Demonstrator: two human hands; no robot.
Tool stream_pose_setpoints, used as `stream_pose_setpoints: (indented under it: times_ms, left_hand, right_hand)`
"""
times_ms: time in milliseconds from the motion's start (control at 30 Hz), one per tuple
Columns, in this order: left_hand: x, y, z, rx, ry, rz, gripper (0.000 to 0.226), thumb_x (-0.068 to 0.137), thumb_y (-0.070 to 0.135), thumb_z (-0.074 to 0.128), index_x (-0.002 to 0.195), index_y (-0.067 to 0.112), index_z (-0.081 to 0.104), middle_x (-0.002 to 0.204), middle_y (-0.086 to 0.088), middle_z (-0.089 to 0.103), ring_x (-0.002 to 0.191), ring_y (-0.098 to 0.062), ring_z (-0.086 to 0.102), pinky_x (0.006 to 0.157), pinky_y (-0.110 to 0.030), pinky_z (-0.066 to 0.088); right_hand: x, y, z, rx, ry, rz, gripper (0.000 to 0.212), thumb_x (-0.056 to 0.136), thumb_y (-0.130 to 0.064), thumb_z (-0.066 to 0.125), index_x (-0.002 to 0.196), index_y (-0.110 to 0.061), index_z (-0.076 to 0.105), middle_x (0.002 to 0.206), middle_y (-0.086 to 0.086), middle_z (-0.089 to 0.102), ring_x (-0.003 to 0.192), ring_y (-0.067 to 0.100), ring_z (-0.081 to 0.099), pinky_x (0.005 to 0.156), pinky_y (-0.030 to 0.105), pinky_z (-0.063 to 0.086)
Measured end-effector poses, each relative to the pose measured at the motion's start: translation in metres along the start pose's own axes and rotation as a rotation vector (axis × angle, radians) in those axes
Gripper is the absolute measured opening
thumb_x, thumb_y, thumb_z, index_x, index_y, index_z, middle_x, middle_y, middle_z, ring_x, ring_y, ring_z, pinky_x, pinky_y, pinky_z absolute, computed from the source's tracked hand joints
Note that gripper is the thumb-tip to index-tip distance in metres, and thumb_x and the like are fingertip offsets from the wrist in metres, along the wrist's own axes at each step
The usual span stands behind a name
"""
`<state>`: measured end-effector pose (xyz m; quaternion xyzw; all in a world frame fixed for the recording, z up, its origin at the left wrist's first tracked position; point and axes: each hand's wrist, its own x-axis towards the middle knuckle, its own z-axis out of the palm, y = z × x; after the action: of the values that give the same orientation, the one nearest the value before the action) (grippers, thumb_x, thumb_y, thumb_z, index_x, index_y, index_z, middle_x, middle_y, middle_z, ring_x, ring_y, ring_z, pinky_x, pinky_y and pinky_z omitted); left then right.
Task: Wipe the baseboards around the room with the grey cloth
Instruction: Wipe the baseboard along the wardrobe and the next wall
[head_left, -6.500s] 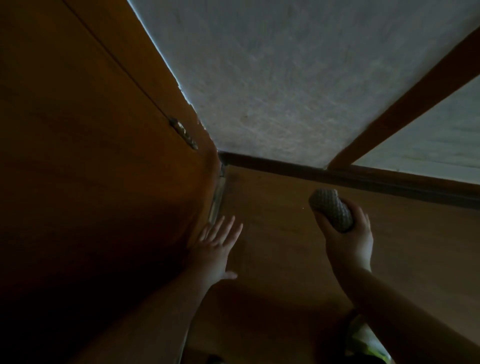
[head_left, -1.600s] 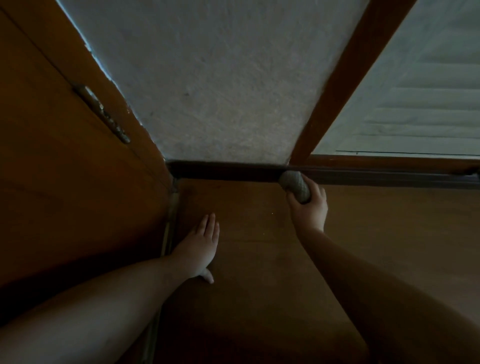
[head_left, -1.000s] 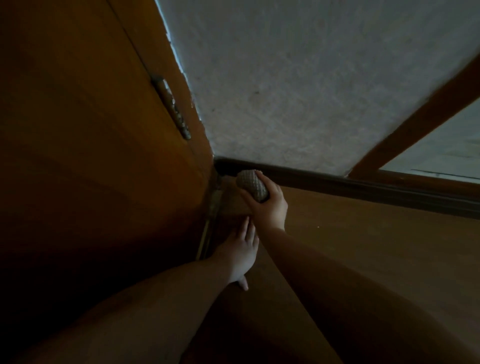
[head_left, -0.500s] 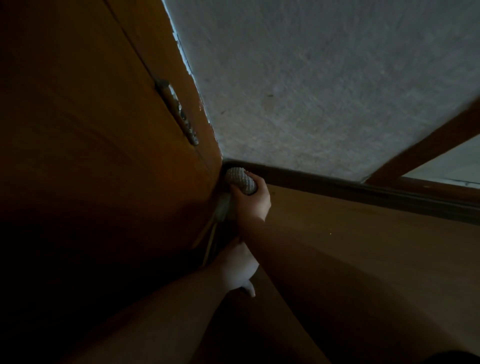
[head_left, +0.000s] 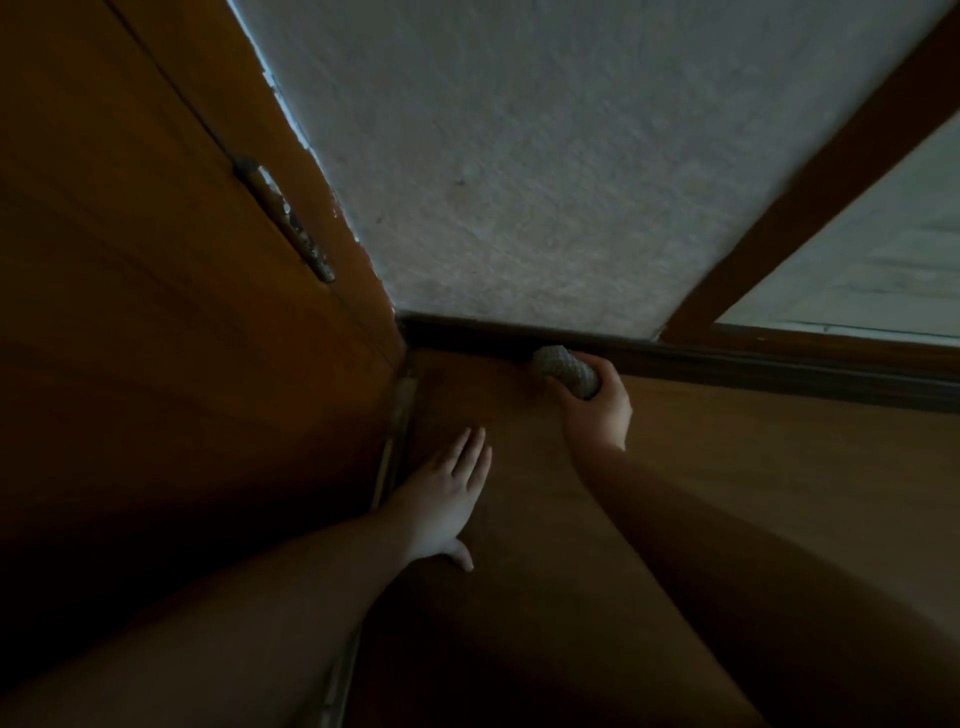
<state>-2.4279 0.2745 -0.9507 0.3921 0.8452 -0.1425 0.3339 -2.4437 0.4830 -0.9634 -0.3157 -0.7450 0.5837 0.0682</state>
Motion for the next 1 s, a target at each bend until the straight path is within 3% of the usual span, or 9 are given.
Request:
stream_pose_setpoints:
  times_ms: [100, 167, 333, 567, 800, 1000]
  left_hand:
    - [0.003, -0.004, 0.009, 0.018, 0.037, -0.004, 0.140, 0.070, 0.074, 0.069, 0.152, 0.003, -0.020, 0.152, -0.017, -0.038, 0.147, -0.036, -0.025, 0.119, -0.046, -0.007]
    - [0.005, -0.005, 0.016, 0.022, 0.052, -0.010, 0.141, 0.069, 0.077, 0.067, 0.152, 0.004, -0.021, 0.150, -0.015, -0.041, 0.146, -0.035, -0.026, 0.117, -0.044, -0.010]
    - [0.009, -0.001, 0.021, 0.028, 0.053, -0.036, 0.143, 0.066, 0.082, 0.063, 0.151, 0.007, -0.024, 0.155, -0.015, -0.038, 0.140, -0.029, -0.033, 0.113, -0.042, -0.014]
    - [0.011, -0.005, 0.009, 0.064, 0.101, 0.002, 0.150, 0.056, 0.093, 0.057, 0.137, 0.022, -0.047, 0.146, -0.006, -0.054, 0.138, -0.025, -0.039, 0.113, -0.046, -0.023]
    - [0.060, 0.039, -0.039, 0.035, 0.106, 0.007, 0.151, 0.056, 0.094, 0.057, 0.147, 0.017, -0.035, 0.148, -0.006, -0.048, 0.142, -0.024, -0.035, 0.113, -0.043, -0.018]
    - [0.075, 0.069, -0.047, 0.121, 0.017, -0.057, 0.150, 0.060, 0.079, 0.072, 0.153, 0.009, -0.023, 0.159, -0.014, -0.032, 0.149, -0.034, -0.021, 0.121, -0.051, 0.008]
  right_hand:
    - [0.010, 0.014, -0.050, -0.025, 0.101, 0.030, 0.038, 0.079, -0.032, 0.081, 0.108, -0.043, 0.059, 0.113, -0.011, 0.065, 0.099, 0.002, 0.060, 0.084, 0.026, 0.053]
    - [0.017, 0.021, -0.081, -0.058, 0.169, 0.048, 0.036, 0.079, -0.029, 0.081, 0.108, -0.036, 0.061, 0.111, -0.006, 0.066, 0.101, 0.013, 0.062, 0.087, 0.034, 0.055]
    - [0.033, 0.032, -0.152, -0.152, 0.271, 0.063, 0.038, 0.078, -0.026, 0.082, 0.111, -0.026, 0.064, 0.113, 0.001, 0.066, 0.104, 0.020, 0.062, 0.093, 0.042, 0.054]
    - [0.038, 0.045, -0.224, -0.137, 0.370, 0.141, 0.041, 0.078, -0.029, 0.082, 0.112, -0.029, 0.060, 0.111, 0.000, 0.065, 0.101, 0.024, 0.065, 0.088, 0.049, 0.057]
    - [-0.001, 0.054, -0.207, -0.139, 0.205, 0.094, 0.044, 0.078, -0.029, 0.081, 0.117, -0.030, 0.060, 0.109, -0.009, 0.063, 0.101, 0.013, 0.060, 0.090, 0.041, 0.056]
    - [-0.015, 0.050, -0.154, -0.112, 0.004, -0.003, 0.052, 0.079, -0.028, 0.082, 0.125, -0.030, 0.059, 0.121, -0.006, 0.061, 0.107, 0.008, 0.058, 0.089, 0.025, 0.052]
